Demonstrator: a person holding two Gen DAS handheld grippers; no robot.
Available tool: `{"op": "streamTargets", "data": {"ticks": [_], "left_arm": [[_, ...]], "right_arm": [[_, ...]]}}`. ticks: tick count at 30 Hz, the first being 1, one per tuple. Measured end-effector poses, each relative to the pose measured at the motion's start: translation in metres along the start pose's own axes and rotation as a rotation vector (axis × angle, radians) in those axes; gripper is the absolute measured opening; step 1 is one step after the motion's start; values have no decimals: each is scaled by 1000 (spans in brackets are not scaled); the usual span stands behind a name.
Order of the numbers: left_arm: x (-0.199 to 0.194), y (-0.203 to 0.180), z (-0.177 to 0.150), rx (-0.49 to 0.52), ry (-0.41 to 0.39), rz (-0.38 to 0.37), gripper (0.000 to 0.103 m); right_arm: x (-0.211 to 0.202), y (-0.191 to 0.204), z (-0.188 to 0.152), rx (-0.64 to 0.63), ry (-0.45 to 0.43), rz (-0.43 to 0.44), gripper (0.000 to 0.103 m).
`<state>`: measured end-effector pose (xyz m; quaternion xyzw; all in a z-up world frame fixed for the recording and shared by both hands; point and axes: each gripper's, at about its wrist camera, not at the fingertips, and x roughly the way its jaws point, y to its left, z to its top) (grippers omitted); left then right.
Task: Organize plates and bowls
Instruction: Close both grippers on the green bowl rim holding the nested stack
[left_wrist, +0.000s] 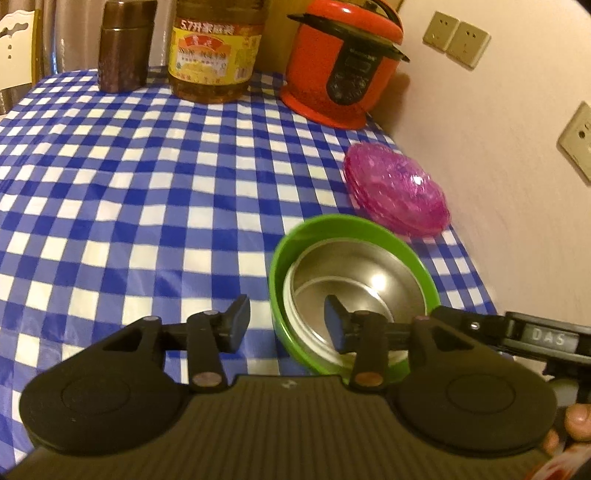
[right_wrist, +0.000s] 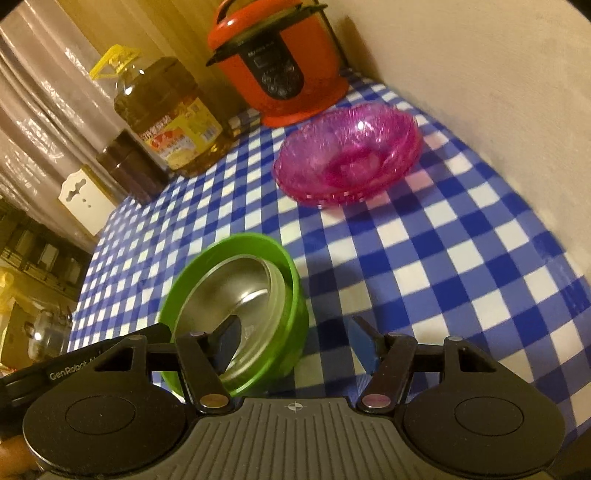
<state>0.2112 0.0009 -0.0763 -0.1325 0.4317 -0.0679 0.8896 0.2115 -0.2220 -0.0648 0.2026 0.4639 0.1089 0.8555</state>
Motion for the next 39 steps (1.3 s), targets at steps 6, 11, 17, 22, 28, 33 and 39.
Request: {"op": "streamTargets", "data": {"ticks": [6,11,17,22,28,33,39], "left_arm": [[4,-4,-11,3,15,-10,41],[1,-6,-12,3,8,-14,41],[1,-5,-11,-10,6,-23,41],[2,-5,-11,-10,7,-24,41],[3,-7,-12,-11,12,-23,42],[1,-5,-9,-28,0,-31,42],[0,8,1,-74,-23,-51,42]], "right_arm": [[5,0,-8,-32,-6,18,64],[-1,-6,-9,6,-24,30,64],[-2,-5,-13,-6,13,21,64],[8,-2,-17,-29,19,-6,65],[10,9,-13,-71,54,-88,74],[10,14,-9,-99,73,-119,74],[-2,-1,-5,42,-6,11,74]]}}
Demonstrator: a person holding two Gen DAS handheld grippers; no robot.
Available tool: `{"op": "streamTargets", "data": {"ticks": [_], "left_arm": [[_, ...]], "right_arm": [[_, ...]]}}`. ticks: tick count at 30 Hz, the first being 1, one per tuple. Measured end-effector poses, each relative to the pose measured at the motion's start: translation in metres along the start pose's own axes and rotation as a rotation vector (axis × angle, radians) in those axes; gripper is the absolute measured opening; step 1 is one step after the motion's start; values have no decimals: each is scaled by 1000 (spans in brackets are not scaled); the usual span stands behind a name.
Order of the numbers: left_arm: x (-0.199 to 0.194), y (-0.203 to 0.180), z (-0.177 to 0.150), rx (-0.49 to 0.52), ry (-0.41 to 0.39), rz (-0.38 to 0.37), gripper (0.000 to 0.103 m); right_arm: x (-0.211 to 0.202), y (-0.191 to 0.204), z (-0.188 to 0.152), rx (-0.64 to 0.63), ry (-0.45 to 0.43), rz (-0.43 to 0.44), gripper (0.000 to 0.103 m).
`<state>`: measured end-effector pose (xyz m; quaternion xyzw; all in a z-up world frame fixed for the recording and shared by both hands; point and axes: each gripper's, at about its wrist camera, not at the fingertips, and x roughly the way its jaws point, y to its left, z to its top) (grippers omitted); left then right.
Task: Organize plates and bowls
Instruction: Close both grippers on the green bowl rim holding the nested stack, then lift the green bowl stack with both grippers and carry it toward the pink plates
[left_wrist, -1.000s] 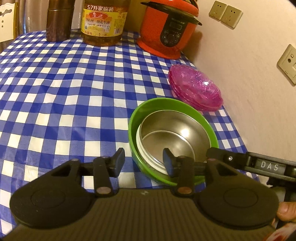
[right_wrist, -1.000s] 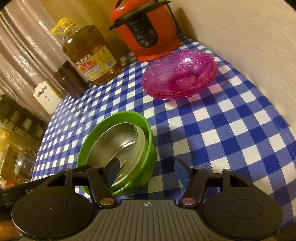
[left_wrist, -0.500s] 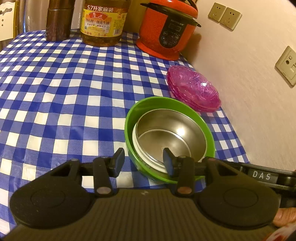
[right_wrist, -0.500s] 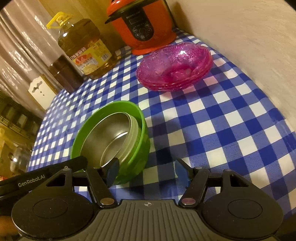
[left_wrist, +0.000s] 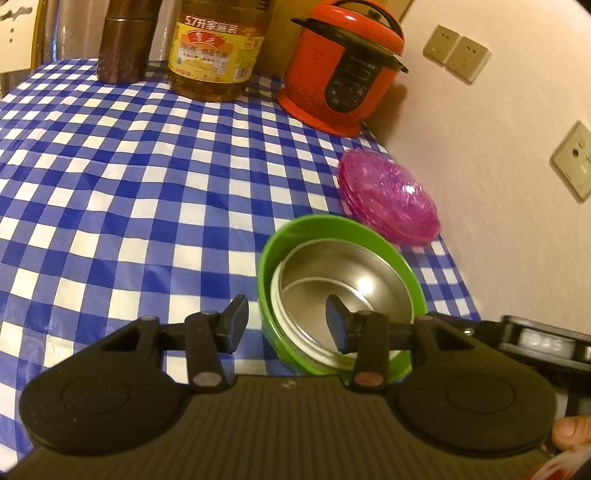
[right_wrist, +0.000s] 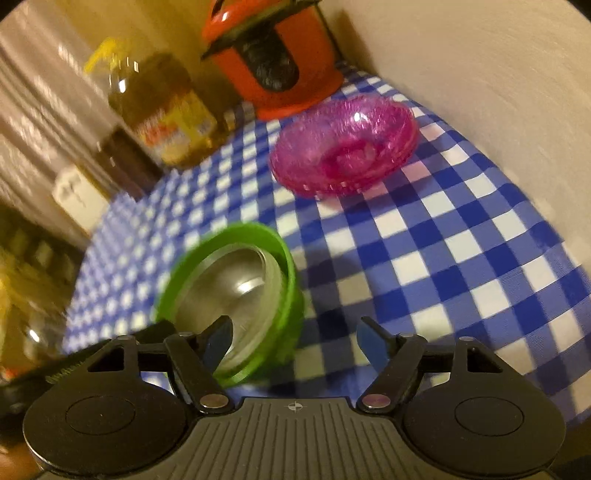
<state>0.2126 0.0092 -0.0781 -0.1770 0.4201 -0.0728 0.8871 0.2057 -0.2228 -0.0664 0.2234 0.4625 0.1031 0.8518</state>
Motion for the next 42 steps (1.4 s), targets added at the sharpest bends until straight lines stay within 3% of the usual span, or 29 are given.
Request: {"op": "streamTargets", "data": {"ticks": [3,10,14,21,23,24,27,37,42], "left_arm": [[5,7,7,-19,-2,-14,42],[20,16,13,-33,15,-20,42],[28,19,13,-33,26,-15,42],[38,21,10,-30,43,-17,42],[40,21,9,-28,48,-23,46],[41,21,10,-28,49,-34,46],[43,20,12,-10,53,-26,42],[50,25,20,10,73,-44,43],[57,25,20,10,92,-72,31]], "right_arm": [[2,-2,2,58,-23,53,74],[28,-15,0,157,1,79,73],[37,-19,-2,164,-5,107,46],[43,-13,-1,132,-29,108,42],[44,-14,-1,123,-27,86,27],[46,-15,-2,119,-27,85,26],[49,-15,0,116,-8,79,26],[52,-14,2,99,-3,71,29],[51,-11,2,72,-5,63,31]]}}
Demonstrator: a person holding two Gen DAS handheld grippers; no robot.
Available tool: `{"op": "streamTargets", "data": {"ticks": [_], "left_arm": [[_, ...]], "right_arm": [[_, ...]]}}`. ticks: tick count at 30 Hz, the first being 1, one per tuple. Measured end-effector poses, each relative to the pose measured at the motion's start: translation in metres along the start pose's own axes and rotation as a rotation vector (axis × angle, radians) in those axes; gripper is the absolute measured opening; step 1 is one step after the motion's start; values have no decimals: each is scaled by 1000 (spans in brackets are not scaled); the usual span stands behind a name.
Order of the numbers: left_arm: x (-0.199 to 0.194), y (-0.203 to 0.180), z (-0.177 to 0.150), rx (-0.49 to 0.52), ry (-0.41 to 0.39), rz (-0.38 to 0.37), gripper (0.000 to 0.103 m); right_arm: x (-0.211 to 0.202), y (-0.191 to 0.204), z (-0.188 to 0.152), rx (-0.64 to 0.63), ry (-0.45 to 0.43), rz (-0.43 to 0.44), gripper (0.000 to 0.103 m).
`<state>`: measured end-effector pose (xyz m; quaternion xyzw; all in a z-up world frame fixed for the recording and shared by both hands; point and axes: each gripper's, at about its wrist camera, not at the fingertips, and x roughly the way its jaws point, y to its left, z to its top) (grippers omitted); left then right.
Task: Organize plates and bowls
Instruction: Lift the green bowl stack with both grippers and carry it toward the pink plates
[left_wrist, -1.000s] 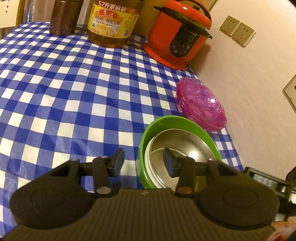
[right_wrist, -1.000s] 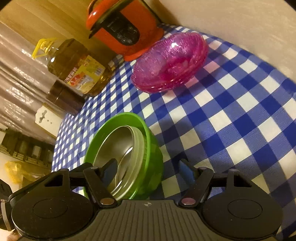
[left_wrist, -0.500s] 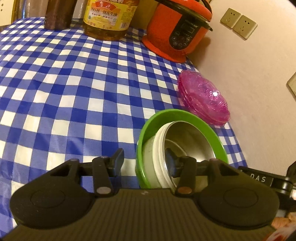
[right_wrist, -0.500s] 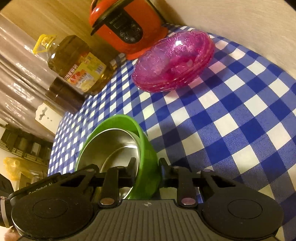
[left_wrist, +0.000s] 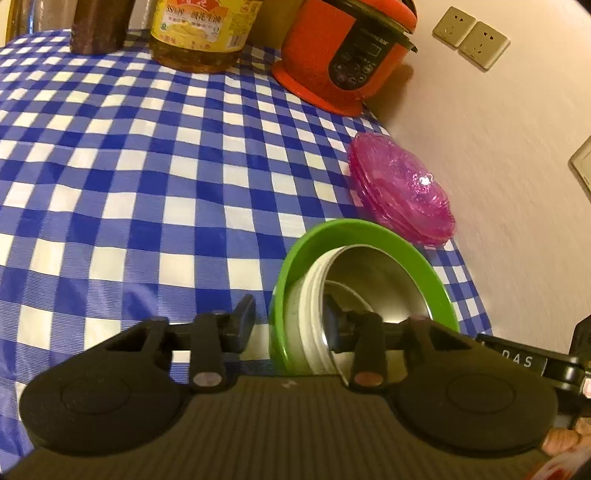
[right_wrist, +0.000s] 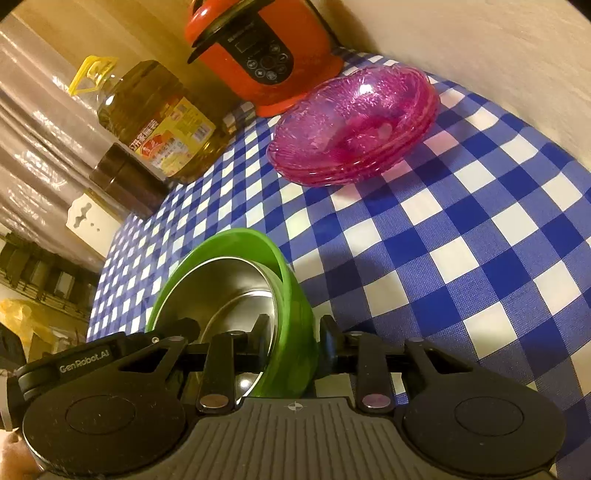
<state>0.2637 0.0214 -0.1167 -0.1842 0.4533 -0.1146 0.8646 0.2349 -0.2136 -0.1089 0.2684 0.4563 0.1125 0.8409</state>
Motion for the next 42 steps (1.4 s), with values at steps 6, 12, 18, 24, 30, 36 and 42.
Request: {"op": "streamTargets", "data": {"ticks": [6,12,18,24,30,36,42], "left_arm": [[4,-1,2,5,16,-3,25],[6,2,4,-17,27,-10,26],[13,-1,0,1,24,6,26],[13,-5,-4,23,-1,25,26],[11,-3,-10,-14,-28,26,25],[9,-2,-14,-35,-50,19,25],[7,1,-16,-54,-59,13,25]], "right_arm": [[3,0,1,-15,9,-8,37],[12,2,9,-50,33,-15,39],[21,2,12,-71,51,-11,39],[27,0,7,-73,74,-2,39],[28,2,2,-75,59,11,39],[29,2,-1,-73,38,12,39],[26,3,-3,-69,27,11,31]]}}
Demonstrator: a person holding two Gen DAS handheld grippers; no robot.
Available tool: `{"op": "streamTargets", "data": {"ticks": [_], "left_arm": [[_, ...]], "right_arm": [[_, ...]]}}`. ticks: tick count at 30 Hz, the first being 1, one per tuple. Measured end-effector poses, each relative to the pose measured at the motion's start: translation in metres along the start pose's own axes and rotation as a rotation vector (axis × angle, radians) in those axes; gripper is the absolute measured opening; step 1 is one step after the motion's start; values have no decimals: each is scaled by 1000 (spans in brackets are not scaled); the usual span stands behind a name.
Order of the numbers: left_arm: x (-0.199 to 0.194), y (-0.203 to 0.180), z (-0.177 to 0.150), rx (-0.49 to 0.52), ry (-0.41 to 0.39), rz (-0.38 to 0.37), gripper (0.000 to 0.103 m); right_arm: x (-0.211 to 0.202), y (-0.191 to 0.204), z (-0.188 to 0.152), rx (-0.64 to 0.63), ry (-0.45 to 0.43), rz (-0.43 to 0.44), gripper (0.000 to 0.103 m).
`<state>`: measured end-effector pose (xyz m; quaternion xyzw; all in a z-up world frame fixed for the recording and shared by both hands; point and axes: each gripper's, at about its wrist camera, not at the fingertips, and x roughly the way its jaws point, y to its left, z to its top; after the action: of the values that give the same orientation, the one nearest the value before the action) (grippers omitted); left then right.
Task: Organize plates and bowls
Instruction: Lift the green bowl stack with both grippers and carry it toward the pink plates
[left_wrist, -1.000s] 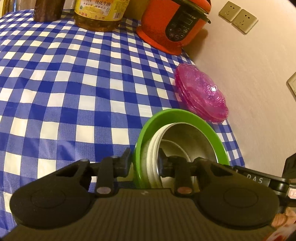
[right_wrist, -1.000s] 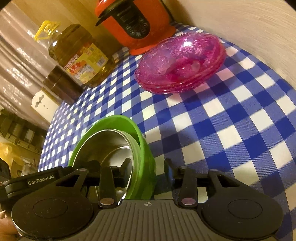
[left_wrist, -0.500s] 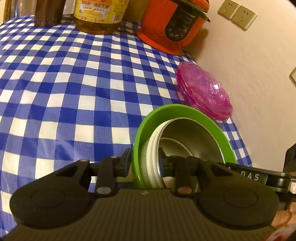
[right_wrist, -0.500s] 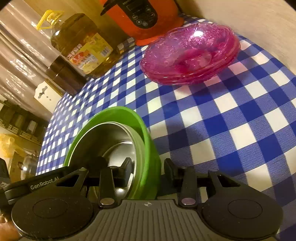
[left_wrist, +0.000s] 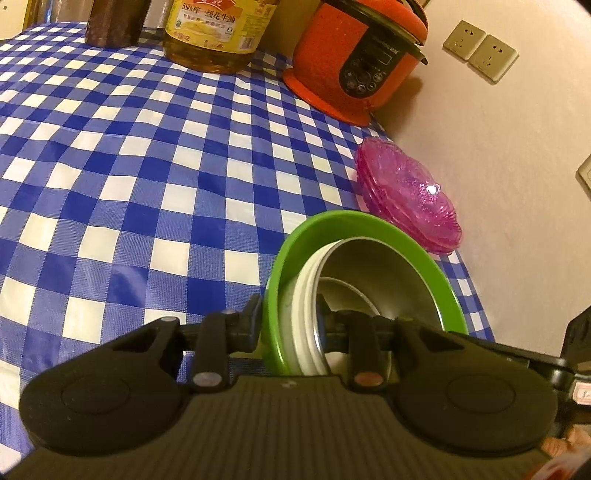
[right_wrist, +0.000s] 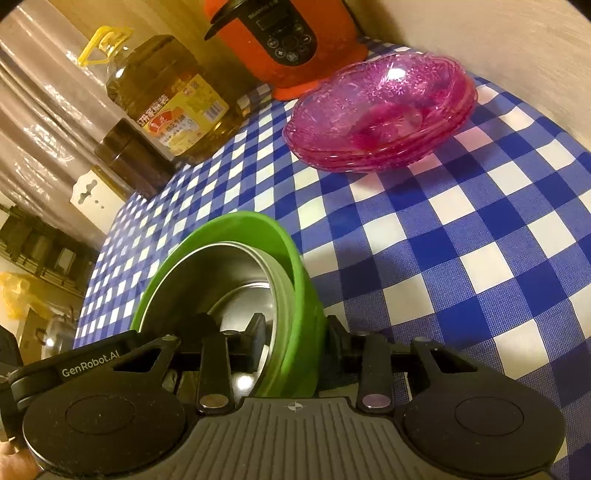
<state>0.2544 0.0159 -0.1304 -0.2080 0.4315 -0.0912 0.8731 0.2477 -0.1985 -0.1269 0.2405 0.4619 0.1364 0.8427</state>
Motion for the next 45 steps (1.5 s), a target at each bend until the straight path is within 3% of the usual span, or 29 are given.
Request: {"op": "streamTargets", "data": {"ticks": [32,45], "left_arm": [[-28,-32,-21,8,32,8,24],[-26,-84,11,52,16,-39,24]], "right_arm": [[-45,-5,-9,28,1,-40,27],[-89,-12,35,65,-53,-67,27]]}}
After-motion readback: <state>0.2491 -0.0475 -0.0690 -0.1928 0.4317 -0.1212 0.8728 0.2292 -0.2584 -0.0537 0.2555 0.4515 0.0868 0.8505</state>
